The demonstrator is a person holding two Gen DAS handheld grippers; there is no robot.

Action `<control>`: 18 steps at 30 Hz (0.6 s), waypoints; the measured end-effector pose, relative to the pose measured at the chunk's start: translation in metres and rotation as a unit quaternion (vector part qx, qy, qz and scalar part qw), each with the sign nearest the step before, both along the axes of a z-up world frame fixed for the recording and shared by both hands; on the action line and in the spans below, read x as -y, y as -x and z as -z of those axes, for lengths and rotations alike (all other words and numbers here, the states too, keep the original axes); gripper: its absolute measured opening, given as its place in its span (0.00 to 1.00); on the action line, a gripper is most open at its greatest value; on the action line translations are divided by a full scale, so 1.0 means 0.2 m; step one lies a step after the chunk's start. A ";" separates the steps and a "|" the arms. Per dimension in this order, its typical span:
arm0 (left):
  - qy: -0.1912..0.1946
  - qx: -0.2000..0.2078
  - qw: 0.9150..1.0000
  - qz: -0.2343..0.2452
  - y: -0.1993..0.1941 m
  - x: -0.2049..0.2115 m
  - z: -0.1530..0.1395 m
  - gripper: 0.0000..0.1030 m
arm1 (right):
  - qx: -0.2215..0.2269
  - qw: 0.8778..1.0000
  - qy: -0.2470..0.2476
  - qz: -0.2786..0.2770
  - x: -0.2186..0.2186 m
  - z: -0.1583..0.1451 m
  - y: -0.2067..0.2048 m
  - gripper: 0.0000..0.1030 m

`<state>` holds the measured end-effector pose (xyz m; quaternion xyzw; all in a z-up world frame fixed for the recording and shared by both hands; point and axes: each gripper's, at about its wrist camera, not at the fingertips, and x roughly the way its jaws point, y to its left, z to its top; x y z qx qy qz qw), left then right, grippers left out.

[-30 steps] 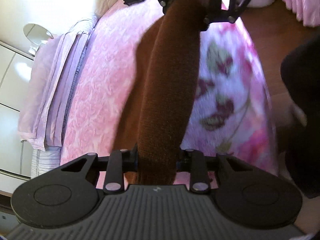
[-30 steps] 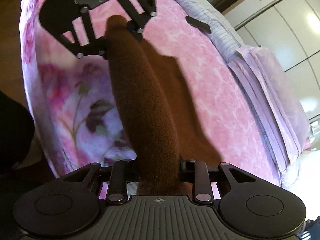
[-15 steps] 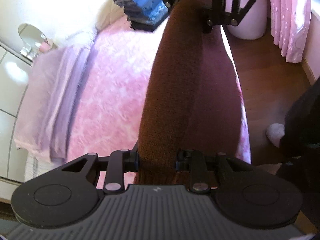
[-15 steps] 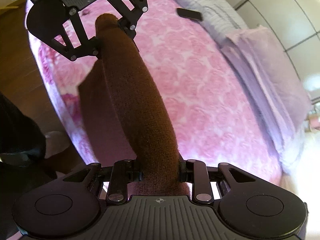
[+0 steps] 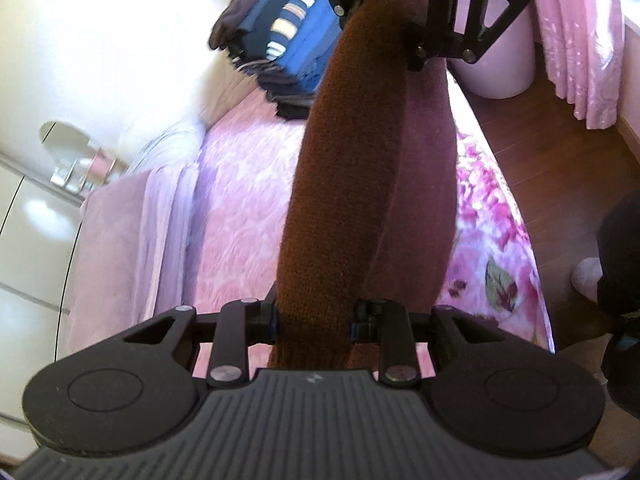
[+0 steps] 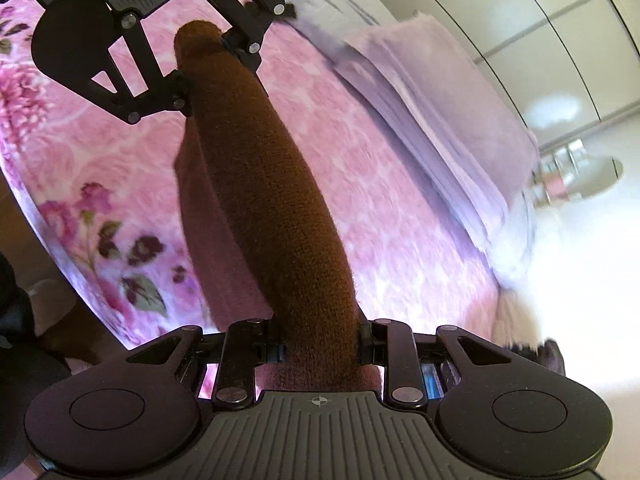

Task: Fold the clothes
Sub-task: 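Lift the folded cardigan with both grippers and carry it toward the clothes stack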

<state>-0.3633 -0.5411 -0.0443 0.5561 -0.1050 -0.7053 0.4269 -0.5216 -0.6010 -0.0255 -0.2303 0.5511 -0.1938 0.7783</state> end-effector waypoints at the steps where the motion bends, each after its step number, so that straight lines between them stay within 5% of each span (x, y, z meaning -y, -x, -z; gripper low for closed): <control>1: -0.002 0.000 1.000 0.008 0.03 0.02 0.00 0.24 | -0.001 1.000 0.000 0.008 0.00 0.00 0.02 0.26; 9: -0.005 0.008 0.999 0.042 0.28 0.20 0.04 0.24 | 0.005 0.998 -0.005 0.058 0.03 0.00 0.26 0.26; 18: -0.003 0.026 0.999 0.033 0.63 0.47 0.04 0.24 | 0.026 0.998 -0.008 0.049 0.29 -0.09 0.57 0.26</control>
